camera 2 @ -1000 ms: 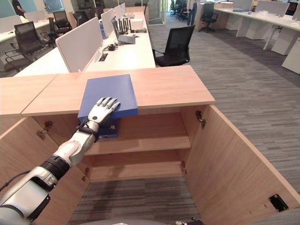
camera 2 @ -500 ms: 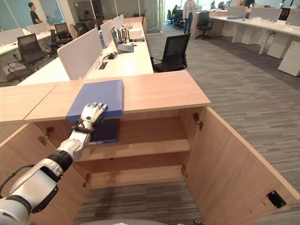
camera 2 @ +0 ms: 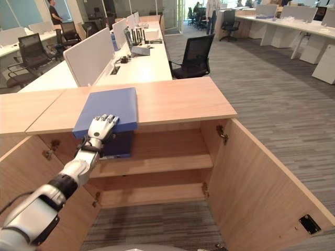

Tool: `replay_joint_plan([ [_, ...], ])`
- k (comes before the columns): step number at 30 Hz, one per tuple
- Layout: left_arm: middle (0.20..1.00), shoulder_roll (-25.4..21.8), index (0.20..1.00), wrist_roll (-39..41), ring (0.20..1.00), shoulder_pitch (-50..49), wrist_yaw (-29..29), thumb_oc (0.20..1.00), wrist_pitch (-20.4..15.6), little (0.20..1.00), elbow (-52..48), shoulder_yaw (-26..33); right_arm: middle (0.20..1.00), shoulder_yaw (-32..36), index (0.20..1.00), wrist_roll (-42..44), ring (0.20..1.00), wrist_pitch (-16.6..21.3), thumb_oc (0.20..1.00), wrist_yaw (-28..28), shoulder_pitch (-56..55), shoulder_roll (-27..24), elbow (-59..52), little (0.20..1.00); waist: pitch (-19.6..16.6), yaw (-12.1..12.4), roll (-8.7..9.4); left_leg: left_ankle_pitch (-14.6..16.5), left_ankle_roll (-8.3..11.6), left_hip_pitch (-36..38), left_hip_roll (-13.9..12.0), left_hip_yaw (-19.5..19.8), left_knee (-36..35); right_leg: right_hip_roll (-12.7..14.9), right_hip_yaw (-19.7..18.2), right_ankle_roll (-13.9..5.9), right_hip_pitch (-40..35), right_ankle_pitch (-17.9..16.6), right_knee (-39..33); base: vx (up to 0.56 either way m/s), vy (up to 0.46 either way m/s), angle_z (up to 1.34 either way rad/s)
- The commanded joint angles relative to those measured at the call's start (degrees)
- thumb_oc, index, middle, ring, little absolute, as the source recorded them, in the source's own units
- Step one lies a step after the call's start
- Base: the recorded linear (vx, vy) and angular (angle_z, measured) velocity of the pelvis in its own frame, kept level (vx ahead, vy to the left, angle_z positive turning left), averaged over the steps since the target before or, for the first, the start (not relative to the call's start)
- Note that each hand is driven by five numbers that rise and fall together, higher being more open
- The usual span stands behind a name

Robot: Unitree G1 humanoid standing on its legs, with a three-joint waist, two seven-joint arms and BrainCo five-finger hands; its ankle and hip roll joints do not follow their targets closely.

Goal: Put the empty folder in the office cabinet

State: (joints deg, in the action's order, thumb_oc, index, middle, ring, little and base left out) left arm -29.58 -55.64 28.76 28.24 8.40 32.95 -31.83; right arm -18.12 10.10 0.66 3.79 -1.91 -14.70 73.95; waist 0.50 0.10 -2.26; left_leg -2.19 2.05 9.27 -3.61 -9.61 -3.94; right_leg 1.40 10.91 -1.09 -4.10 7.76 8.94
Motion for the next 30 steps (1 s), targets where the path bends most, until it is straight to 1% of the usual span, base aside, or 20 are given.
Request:
replay_joint_plan([
  [1,0.200,1.8,0.200,10.2,0.200,-7.2,-4.7,0.200,-5.9,0.200,-5.2,6.1,1.000,0.5,1.000,0.8,1.000,0.2,1.000,0.8,2.2,2.8,2.8,1.000,1.1,0.5,4.97,7.9,-2.78,3.6,5.7,2.3,-1.1,-0.4,0.4,-5.61,-7.1,-7.4,-13.9,0.01,0.000,0.09],
  [2,0.200,2.1,0.200,12.6,0.200,-10.0,-5.6,0.200,-7.3,0.200,-9.3,7.5,1.000,1.1,1.000,1.3,1.000,0.1,1.000,0.8,2.4,3.0,2.6,1.000,1.1,0.9,5.03,7.8,-2.81,3.4,5.7,2.6,-1.1,-0.3,0.6,-5.57,-7.0,-7.5,-13.9,0.00,0.003,0.16],
  [3,0.200,2.5,0.200,19.0,0.200,-15.5,-8.3,0.200,-10.6,0.200,-17.5,10.2,1.000,2.3,1.000,2.6,1.000,0.0,1.000,0.3,2.9,3.1,1.9,1.000,1.4,1.5,5.07,7.6,-2.89,3.1,5.8,3.1,-1.1,-0.3,0.9,-5.50,-6.8,-7.7,-13.9,-0.01,0.007,0.16],
  [4,0.200,2.6,0.200,22.0,0.200,-18.2,-10.0,0.200,-12.1,0.200,-21.1,11.1,1.000,2.6,1.000,3.0,1.000,0.1,1.000,0.0,3.0,3.1,1.4,1.000,1.6,1.9,5.07,7.5,-2.94,2.9,5.9,3.4,-1.1,-0.2,1.0,-5.46,-6.7,-7.8,-13.9,-0.01,0.009,0.20],
  [5,0.200,2.3,0.200,22.1,0.200,-18.9,-10.5,0.200,-12.0,0.200,-21.9,11.5,1.000,2.4,1.000,3.0,1.000,0.0,1.000,0.0,2.8,3.1,1.3,1.000,1.4,1.7,5.09,7.5,-2.95,2.9,5.9,3.4,-1.1,-0.2,1.0,-5.46,-6.7,-7.8,-13.9,-0.01,0.003,0.18],
  [7,0.200,1.6,0.200,27.4,0.200,-23.8,-13.6,0.200,-14.8,0.200,-28.9,13.4,1.000,2.7,1.000,4.0,1.000,0.3,1.000,-0.7,2.9,3.0,0.0,1.000,1.8,2.3,5.10,7.3,-2.97,2.5,5.9,3.8,-1.1,-0.2,1.3,-5.42,-6.5,-7.8,-13.9,-0.02,0.001,0.21],
  [9,0.200,0.8,0.200,30.7,0.200,-26.3,-15.9,0.200,-16.4,0.200,-33.2,14.3,1.000,2.8,1.000,4.3,1.000,0.5,1.000,-1.3,3.0,3.0,-0.9,1.000,1.9,2.6,5.06,7.2,-2.98,2.3,5.9,4.0,-1.1,-0.1,1.5,-5.43,-6.3,-7.9,-13.9,-0.02,0.005,0.11],
  [10,0.200,-0.1,0.200,35.0,0.200,-29.8,-18.6,0.200,-17.8,0.200,-38.7,16.2,1.000,2.6,1.000,4.7,1.000,0.8,1.000,-2.0,3.1,2.8,-2.5,1.000,2.1,2.9,5.00,7.0,-3.00,2.1,5.9,4.2,-1.1,-0.1,1.6,-5.38,-6.1,-8.1,-13.9,-0.04,0.003,0.10],
  [11,0.200,-1.7,0.200,42.1,0.200,-33.7,-22.0,0.200,-20.0,0.200,-45.0,18.8,1.000,2.3,1.000,4.6,1.000,1.0,1.000,-2.8,3.4,2.3,-4.0,1.000,2.4,3.4,4.93,6.9,-2.95,1.8,6.0,4.5,-1.1,-0.2,1.9,-5.40,-5.8,-8.2,-13.9,-0.05,0.005,0.12],
  [12,0.200,-2.6,0.200,52.1,0.200,-37.0,-24.7,0.200,-21.1,0.200,-49.6,21.7,1.000,1.7,1.000,4.4,1.000,1.2,1.000,-3.9,3.8,1.6,-5.4,1.000,2.5,3.9,4.82,6.7,-2.88,1.6,5.9,4.6,-1.1,-0.1,2.1,-5.42,-5.7,-8.3,-13.9,-0.04,0.001,0.17],
  [13,0.200,-2.9,0.200,56.9,0.200,-38.1,-26.4,0.200,-21.0,0.200,-50.9,22.8,1.000,1.4,1.000,4.5,1.000,1.2,1.000,-4.5,4.0,1.4,-6.0,1.000,2.5,3.9,4.83,6.6,-2.86,1.5,5.9,4.7,-1.1,-0.1,2.2,-5.42,-5.6,-8.4,-13.9,-0.02,0.003,0.17],
  [14,0.200,-3.0,0.200,57.1,0.200,-38.3,-26.6,0.200,-20.9,0.200,-51.2,23.0,1.000,1.3,1.000,4.5,1.000,1.2,1.000,-4.5,4.0,1.4,-6.0,1.000,2.5,3.8,4.85,6.6,-2.86,1.5,5.9,4.7,-1.1,-0.1,2.2,-5.42,-5.6,-8.4,-13.9,-0.01,0.000,0.14],
  [15,0.200,-3.4,0.200,64.1,0.200,-39.0,-28.7,0.200,-20.7,0.200,-52.3,23.6,1.000,0.9,1.000,4.7,1.000,1.2,1.000,-5.5,4.3,0.8,-7.1,1.000,2.5,4.1,4.73,6.5,-2.79,1.5,5.9,4.8,-1.1,-0.1,2.3,-5.44,-5.5,-8.5,-13.9,-0.01,0.002,0.07],
  [19,0.200,-5.6,0.200,81.5,0.200,-39.8,-35.5,0.200,-18.8,0.200,-56.4,25.1,1.000,0.4,1.000,7.1,1.000,1.1,1.000,-8.6,5.1,-0.2,-9.8,1.000,2.4,4.3,4.52,6.3,-2.65,1.4,5.9,5.1,-1.1,0.0,2.6,-5.41,-5.5,-8.6,-13.9,-0.01,-0.001,0.06],
  [20,0.200,-6.1,0.200,88.3,0.200,-39.2,-37.4,0.200,-17.8,0.200,-57.5,24.2,1.000,-0.2,1.000,8.2,1.000,1.2,1.000,-9.5,5.7,-0.1,-10.1,1.000,2.3,4.4,4.51,6.2,-2.60,1.5,5.8,5.1,-1.1,0.0,2.7,-5.36,-5.6,-8.7,-13.9,0.00,0.000,0.00],
  [21,0.200,-6.2,0.200,88.3,0.200,-39.2,-37.4,0.200,-17.7,0.200,-57.5,24.2,1.000,-0.2,1.000,8.2,1.000,1.2,1.000,-9.5,5.7,-0.1,-10.1,1.000,2.3,4.4,4.52,6.3,-2.60,1.5,5.8,5.1,-1.1,0.0,2.7,-5.36,-5.6,-8.7,-13.9,0.00,0.000,0.00],
  [22,0.200,-6.3,0.200,93.1,0.200,-38.7,-38.5,0.200,-17.2,0.200,-58.1,23.5,1.000,-0.5,1.000,8.7,1.000,1.1,1.000,-10.1,6.0,0.0,-10.4,1.000,2.3,4.5,4.53,6.2,-2.55,1.5,5.8,5.1,-1.1,0.0,2.7,-5.30,-5.6,-8.7,-13.9,0.00,0.000,0.00],
  [25,0.200,-6.7,0.200,100.4,0.200,-37.0,-39.8,0.200,-16.2,0.200,-59.1,21.5,1.000,-1.0,1.000,10.2,1.000,1.3,1.000,-10.9,6.4,0.2,-10.9,1.000,2.2,4.4,4.50,6.2,-2.48,1.6,5.7,5.2,-1.1,0.0,2.8,-5.26,-5.7,-8.7,-13.9,0.00,0.000,0.00],
  [27,0.200,-6.8,0.200,103.1,0.200,-36.2,-39.7,0.200,-15.9,0.200,-59.3,20.6,1.000,-1.2,1.000,11.3,1.000,1.4,1.000,-11.1,6.4,0.5,-11.2,1.000,2.2,4.5,4.48,6.2,-2.43,1.7,5.7,5.2,-1.1,0.0,2.8,-5.24,-5.7,-8.6,-13.9,0.00,0.000,0.00],
  [30,0.200,-6.5,0.200,103.6,0.200,-35.3,-39.0,0.200,-16.0,0.200,-58.8,19.9,1.000,-1.0,1.000,12.3,1.000,1.7,1.000,-11.0,6.5,0.8,-10.7,1.000,2.2,4.6,4.57,6.2,-2.42,1.7,5.7,5.2,-1.1,0.0,2.7,-5.23,-5.8,-8.6,-13.9,0.00,0.000,0.00],
])
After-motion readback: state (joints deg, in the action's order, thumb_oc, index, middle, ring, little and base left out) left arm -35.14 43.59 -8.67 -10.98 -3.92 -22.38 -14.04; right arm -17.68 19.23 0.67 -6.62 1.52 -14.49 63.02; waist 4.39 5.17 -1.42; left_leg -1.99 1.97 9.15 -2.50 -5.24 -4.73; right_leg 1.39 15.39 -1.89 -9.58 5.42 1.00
